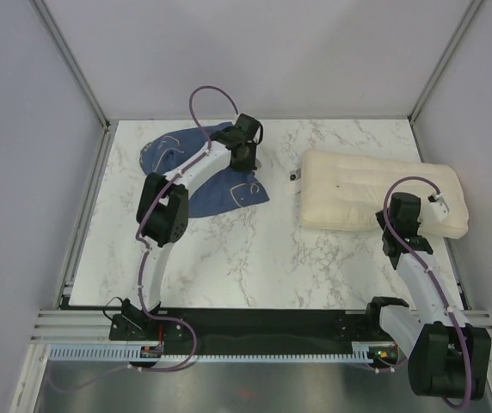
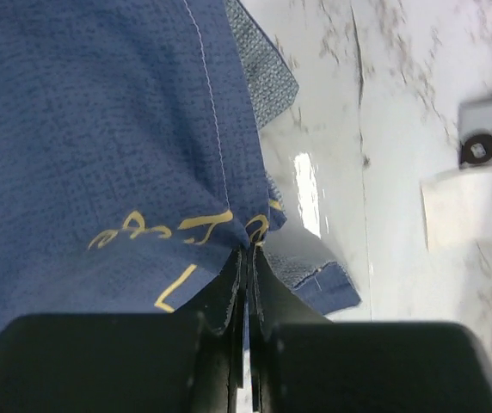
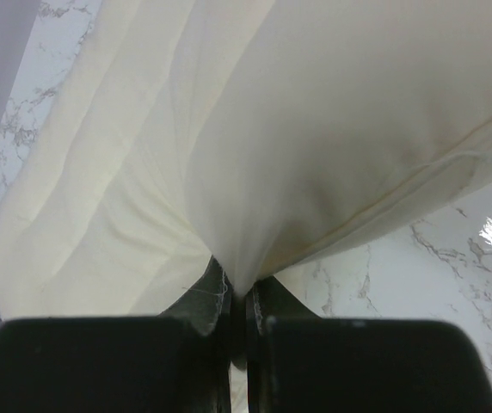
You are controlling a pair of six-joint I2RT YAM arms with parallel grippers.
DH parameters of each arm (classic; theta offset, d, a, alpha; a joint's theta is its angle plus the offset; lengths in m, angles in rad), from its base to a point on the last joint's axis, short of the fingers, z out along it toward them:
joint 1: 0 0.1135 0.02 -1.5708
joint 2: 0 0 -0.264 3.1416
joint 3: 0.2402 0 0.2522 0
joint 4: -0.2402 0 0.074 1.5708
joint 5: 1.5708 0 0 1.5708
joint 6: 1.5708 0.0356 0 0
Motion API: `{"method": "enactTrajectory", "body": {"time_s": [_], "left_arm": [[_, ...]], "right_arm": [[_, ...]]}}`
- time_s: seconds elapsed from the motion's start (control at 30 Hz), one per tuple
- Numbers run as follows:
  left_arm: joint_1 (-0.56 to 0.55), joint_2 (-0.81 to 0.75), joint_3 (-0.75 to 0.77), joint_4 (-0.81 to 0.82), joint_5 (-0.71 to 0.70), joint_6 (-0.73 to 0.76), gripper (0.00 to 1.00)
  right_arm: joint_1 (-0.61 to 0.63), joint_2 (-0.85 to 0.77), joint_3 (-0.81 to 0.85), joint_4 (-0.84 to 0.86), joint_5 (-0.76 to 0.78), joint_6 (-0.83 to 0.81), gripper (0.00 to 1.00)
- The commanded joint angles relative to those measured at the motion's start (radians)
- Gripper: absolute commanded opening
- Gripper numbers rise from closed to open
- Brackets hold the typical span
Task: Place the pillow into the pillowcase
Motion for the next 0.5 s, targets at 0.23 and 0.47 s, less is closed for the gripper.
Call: {"method": "enactTrajectory", "body": {"time_s": [0.23,0.47], "left_arm": [[0.06,-0.549,-0.421,0.135,0.857,-0.096,0.02],[0.062,-0.784,-0.544,0.14,0.861,-0.101,0.02]], "right_arm": [[-0.004,0.006,0.044,0.112,-0.32,-0.19,0.2],[0.002,-0.009,0.119,0.097,-0.38,-0.29,0.66]]}}
